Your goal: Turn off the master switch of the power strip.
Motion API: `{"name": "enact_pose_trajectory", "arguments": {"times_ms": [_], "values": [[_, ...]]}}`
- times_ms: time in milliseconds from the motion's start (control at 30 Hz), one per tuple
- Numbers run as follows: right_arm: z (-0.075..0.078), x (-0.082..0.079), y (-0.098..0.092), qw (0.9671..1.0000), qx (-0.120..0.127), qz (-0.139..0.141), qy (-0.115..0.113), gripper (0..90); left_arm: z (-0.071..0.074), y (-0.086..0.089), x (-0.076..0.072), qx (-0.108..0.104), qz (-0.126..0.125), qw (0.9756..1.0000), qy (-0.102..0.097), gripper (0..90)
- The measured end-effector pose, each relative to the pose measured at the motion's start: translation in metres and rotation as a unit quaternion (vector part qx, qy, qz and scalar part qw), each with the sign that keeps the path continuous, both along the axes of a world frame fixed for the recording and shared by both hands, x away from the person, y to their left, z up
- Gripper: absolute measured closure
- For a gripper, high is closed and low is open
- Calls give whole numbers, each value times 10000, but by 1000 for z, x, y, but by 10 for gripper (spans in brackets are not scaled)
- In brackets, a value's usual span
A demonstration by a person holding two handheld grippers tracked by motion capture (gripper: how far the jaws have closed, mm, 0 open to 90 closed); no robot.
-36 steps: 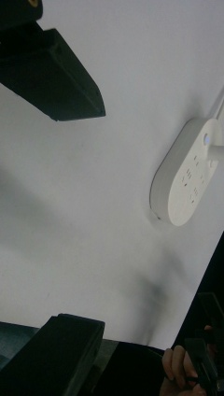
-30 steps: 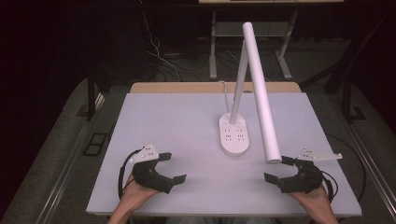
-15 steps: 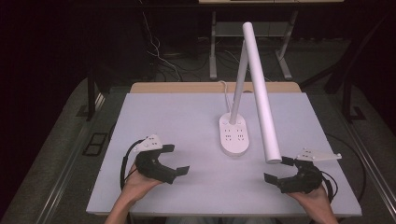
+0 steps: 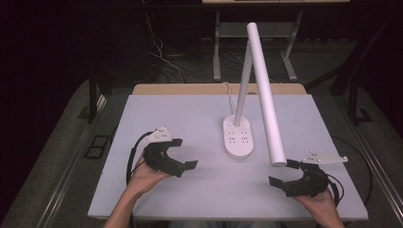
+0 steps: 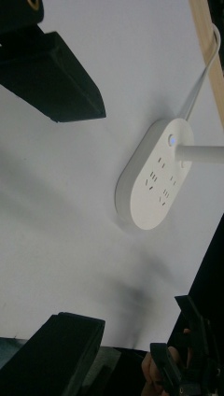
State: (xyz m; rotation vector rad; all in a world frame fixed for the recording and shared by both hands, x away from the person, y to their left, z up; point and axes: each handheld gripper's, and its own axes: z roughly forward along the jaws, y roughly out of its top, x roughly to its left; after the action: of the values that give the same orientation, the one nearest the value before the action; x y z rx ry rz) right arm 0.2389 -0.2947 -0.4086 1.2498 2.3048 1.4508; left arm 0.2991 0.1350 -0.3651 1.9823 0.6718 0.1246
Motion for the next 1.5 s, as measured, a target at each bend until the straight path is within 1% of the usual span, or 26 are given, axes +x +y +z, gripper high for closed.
{"name": "enact_pose_trajectory", "arguments": {"times_ms": [267,600,700,967,1167,1267,1333,1400,1500], "values": [[0,0,-1,10000,-4,-3,7,0,5,-6,9,146,-98,9998,-1,4],[0,0,-1,10000,-15,-9,13,0,9,-14,22,239,-116,9996,17,4],[-1,0,-1,10000,-25,-2,9,0,11,-17,25,224,-119,9997,5,5],[-1,0,-1,10000,-54,10,24,0,17,-23,37,369,-173,9992,-25,6],[-1,0,-1,10000,-62,2,13,0,21,-30,46,363,-181,9992,-39,7],[-2,0,0,9999,-92,29,46,0,25,-33,51,405,-207,9990,-57,8],[-2,1,1,9999,-109,39,2,0,27,-35,54,404,-201,9990,-60,9],[-2,1,1,9999,-113,48,19,0,29,-38,57,431,-212,9988,-74,10],[-2,1,1,9999,-112,40,18,0,30,-41,62,465,-226,9986,-48,11]]}}
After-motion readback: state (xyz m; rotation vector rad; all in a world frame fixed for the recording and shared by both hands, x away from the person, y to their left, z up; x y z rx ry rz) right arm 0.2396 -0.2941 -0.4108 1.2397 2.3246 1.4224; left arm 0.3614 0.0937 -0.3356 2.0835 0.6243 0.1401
